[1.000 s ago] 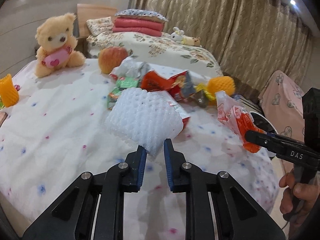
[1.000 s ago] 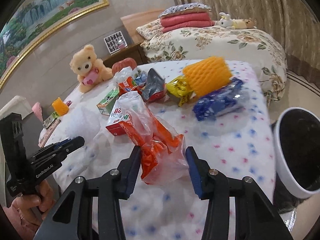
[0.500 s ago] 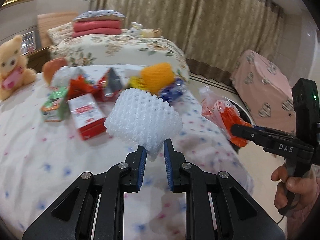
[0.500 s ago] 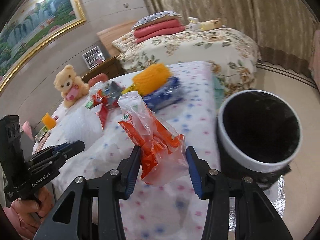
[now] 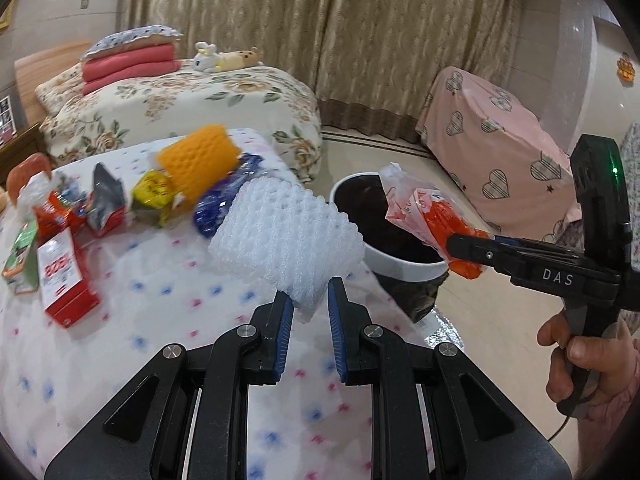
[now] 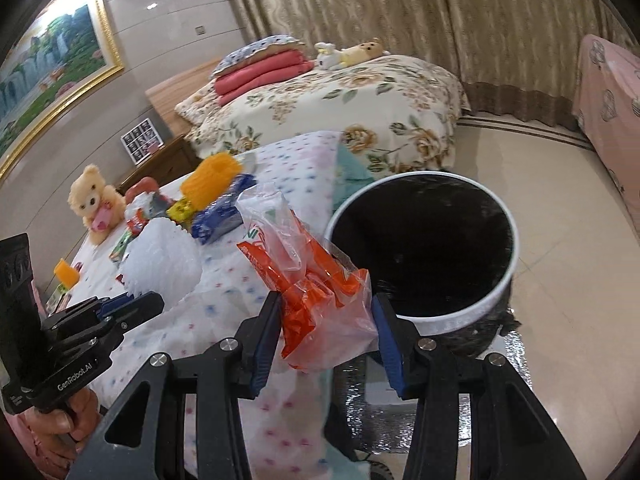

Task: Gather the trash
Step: 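Carry the white foam net and orange-filled bag over the black-lined bin with both tools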

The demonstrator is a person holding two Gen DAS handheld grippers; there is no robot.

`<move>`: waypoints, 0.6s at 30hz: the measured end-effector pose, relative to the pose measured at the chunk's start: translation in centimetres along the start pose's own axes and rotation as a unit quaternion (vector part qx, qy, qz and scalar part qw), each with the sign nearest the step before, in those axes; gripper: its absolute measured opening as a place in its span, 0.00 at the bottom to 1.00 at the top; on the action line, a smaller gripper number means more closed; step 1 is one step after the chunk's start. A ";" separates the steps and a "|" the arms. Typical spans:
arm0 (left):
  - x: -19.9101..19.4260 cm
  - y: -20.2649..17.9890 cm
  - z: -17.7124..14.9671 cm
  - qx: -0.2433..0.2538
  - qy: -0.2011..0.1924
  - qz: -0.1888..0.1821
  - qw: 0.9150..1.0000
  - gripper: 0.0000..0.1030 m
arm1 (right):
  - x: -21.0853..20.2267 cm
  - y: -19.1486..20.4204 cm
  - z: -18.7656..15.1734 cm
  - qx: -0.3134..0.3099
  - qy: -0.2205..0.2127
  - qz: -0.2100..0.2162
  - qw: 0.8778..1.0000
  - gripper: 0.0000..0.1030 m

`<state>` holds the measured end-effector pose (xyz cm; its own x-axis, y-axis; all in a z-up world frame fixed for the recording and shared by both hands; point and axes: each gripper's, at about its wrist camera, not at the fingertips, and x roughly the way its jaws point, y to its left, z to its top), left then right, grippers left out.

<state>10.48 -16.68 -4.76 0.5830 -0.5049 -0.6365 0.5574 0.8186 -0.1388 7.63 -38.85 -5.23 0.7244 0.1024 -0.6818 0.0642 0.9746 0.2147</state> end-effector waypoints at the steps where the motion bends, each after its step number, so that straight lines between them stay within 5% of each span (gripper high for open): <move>1: 0.2 -0.3 0.1 0.002 0.001 -0.002 1.000 0.16 | 0.0 -0.3 0.0 0.001 0.000 -0.002 1.000 0.45; 18: 3.4 -3.1 2.1 0.032 0.017 -0.021 0.999 0.16 | 0.6 -4.7 0.7 0.025 0.005 -0.030 0.999 0.45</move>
<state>11.97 -21.57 -4.94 0.5384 -0.5285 -0.6564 0.6185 0.7769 -0.1183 8.22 -43.49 -6.12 0.7110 0.0472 -0.7016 0.1409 0.9679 0.2079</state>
